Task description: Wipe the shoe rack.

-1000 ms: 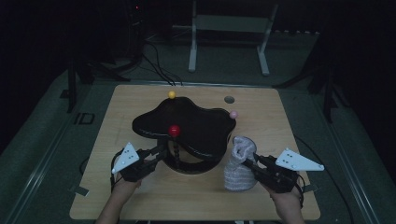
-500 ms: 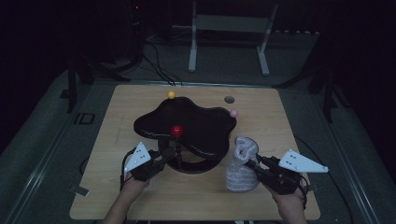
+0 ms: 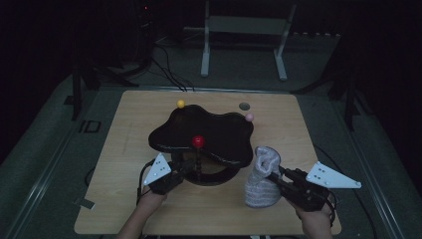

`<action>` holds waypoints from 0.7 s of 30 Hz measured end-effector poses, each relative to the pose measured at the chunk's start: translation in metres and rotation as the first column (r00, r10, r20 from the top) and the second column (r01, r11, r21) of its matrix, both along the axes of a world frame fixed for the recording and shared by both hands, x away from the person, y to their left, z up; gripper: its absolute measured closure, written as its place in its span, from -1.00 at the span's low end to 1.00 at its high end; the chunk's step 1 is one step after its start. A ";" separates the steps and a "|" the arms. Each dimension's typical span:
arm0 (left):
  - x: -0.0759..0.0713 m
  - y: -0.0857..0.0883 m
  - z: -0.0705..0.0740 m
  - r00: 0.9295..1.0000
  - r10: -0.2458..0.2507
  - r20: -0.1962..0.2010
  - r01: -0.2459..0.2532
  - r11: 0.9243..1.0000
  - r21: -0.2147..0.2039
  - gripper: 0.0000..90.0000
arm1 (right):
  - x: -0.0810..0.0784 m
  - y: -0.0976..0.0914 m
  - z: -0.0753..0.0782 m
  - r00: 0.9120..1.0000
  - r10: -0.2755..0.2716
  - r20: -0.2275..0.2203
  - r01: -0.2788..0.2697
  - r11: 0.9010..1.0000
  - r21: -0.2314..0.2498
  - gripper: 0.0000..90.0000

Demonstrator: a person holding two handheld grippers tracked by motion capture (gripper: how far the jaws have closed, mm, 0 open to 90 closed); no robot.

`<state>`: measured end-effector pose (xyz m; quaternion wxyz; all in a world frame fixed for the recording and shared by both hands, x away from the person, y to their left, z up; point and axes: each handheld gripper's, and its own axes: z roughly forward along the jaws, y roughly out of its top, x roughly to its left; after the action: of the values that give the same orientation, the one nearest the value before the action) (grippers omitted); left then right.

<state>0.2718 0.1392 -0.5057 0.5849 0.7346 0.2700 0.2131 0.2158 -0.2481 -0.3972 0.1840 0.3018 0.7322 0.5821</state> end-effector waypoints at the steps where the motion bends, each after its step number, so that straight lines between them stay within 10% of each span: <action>1: 0.000 -0.002 0.000 1.000 -0.002 -0.005 0.002 1.000 -0.001 0.81 | -0.001 0.000 0.000 1.000 -0.002 0.000 0.002 1.000 0.002 0.62; 11: 0.002 -0.029 -0.003 0.999 -0.043 0.029 0.043 0.999 0.015 0.77 | -0.007 -0.006 0.002 1.000 -0.005 0.002 0.005 1.000 0.019 0.61; 12: -0.001 -0.035 -0.005 0.999 -0.038 -0.021 0.038 0.999 -0.017 0.77 | -0.007 -0.007 0.003 1.000 -0.005 0.003 0.005 1.000 0.020 0.61; 21: -0.007 -0.057 -0.009 0.993 -0.110 0.043 0.105 0.990 0.092 0.72 | -0.009 -0.010 0.005 1.000 -0.013 0.014 0.013 0.999 0.032 0.61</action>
<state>0.2650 0.0823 -0.5148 0.5682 0.7683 0.2061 0.2105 0.2063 -0.2582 -0.3923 0.1880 0.3054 0.7196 0.5946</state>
